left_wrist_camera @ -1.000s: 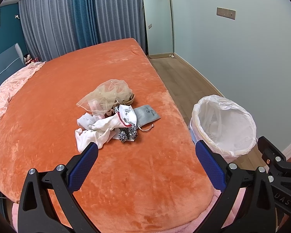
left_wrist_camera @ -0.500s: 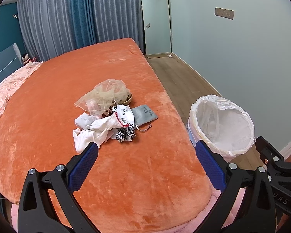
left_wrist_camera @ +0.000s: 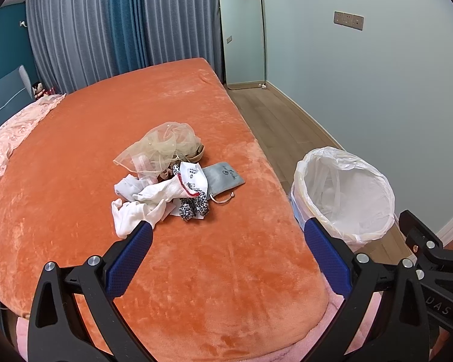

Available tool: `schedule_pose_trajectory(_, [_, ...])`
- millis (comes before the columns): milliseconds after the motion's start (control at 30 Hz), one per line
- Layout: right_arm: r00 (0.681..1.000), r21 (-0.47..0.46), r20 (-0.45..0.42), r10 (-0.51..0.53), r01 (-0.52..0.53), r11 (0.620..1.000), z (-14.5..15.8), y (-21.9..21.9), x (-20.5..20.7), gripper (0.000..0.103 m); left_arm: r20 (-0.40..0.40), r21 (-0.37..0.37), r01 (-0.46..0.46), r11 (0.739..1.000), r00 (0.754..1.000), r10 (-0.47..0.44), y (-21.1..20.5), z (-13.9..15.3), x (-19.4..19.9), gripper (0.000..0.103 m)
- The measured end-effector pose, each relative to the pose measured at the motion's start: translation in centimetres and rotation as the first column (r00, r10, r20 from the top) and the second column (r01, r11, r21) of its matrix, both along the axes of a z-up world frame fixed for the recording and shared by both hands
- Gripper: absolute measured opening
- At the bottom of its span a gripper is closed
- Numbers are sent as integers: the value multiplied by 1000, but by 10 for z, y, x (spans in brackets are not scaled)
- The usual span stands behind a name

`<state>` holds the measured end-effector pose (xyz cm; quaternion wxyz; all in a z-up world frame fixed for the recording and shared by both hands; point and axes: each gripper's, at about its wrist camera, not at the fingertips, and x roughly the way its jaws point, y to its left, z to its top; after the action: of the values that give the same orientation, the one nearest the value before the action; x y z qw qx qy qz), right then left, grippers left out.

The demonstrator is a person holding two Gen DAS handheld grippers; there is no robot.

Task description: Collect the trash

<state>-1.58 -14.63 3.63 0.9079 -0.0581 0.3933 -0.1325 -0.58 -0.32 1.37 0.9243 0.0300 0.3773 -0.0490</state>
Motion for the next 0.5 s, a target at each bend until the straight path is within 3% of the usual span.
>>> schedule_pose_trajectory(500, [1000,-14,-4,-27,27,1000,-9,8,2,96,-21,-41,16,999,1000,-17,10,-9,6,96])
